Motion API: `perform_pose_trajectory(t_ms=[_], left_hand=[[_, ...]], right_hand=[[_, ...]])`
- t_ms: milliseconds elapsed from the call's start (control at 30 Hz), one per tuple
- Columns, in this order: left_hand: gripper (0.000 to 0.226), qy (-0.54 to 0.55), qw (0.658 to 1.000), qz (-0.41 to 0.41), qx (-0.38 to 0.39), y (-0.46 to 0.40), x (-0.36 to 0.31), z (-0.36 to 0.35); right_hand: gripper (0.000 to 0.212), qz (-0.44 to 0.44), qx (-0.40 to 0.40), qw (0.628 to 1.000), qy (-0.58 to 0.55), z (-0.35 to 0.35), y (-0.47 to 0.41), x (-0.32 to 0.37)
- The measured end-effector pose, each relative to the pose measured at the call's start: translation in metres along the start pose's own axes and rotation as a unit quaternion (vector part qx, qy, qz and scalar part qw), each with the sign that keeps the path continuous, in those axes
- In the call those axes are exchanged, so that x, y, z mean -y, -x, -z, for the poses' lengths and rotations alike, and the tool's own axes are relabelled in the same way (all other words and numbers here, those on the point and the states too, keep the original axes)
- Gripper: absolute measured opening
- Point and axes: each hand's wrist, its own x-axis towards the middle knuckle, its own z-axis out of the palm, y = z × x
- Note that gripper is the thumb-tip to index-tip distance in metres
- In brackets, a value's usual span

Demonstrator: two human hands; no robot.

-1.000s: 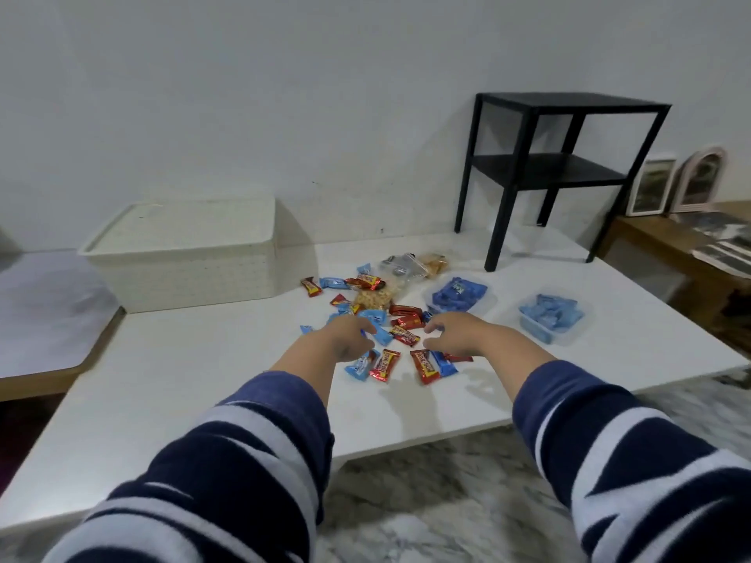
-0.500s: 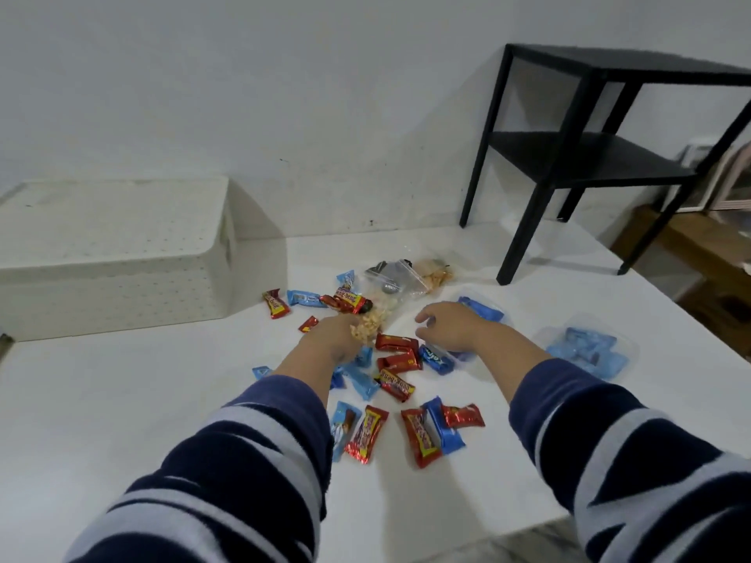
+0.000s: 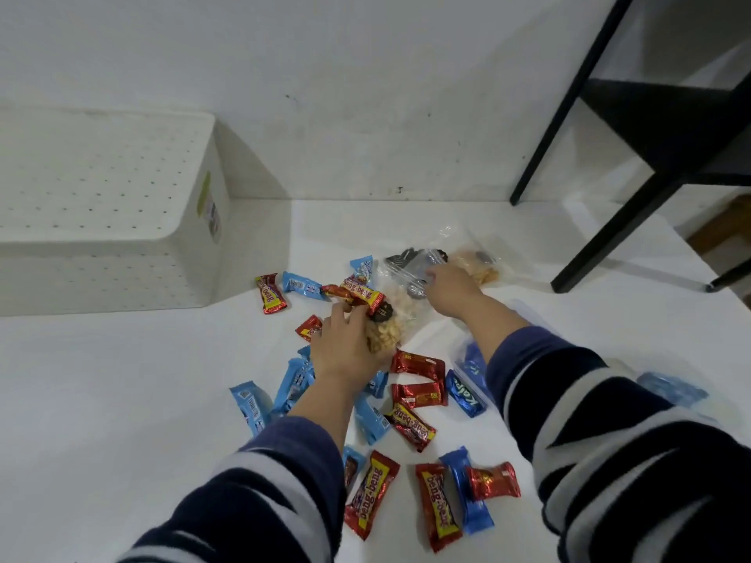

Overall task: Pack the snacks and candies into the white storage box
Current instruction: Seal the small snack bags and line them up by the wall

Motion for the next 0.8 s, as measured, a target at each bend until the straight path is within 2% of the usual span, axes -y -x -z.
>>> perform_pose_trajectory(t_ms=[100, 233, 400, 600, 800], left_hand=[[0.088, 0.015, 1.000, -0.004, 0.007, -0.007, 0.000, -0.005], [0.099, 0.042, 0.999, 0.008, 0.026, -0.010, -0.003, -0.008], [0.091, 0.077, 0.997, -0.002, 0.014, 0.000, -0.010, -0.008], [0.095, 0.094, 0.996, -0.003, -0.005, 0.028, -0.017, -0.016], [0.090, 0.107, 0.994, 0.006, -0.017, 0.045, -0.027, -0.021]], right_hand=[[0.029, -0.010, -0.014, 0.999, -0.031, -0.004, -0.012, -0.002], [0.026, -0.015, -0.013, 0.998, -0.056, 0.000, -0.015, -0.005], [0.012, 0.028, 0.023, 0.999, -0.016, 0.011, 0.004, -0.010], [0.041, 0.050, 0.082, 0.995, 0.031, 0.014, 0.035, -0.027], [0.032, 0.029, 0.068, 0.993, -0.091, 0.011, 0.050, -0.042]])
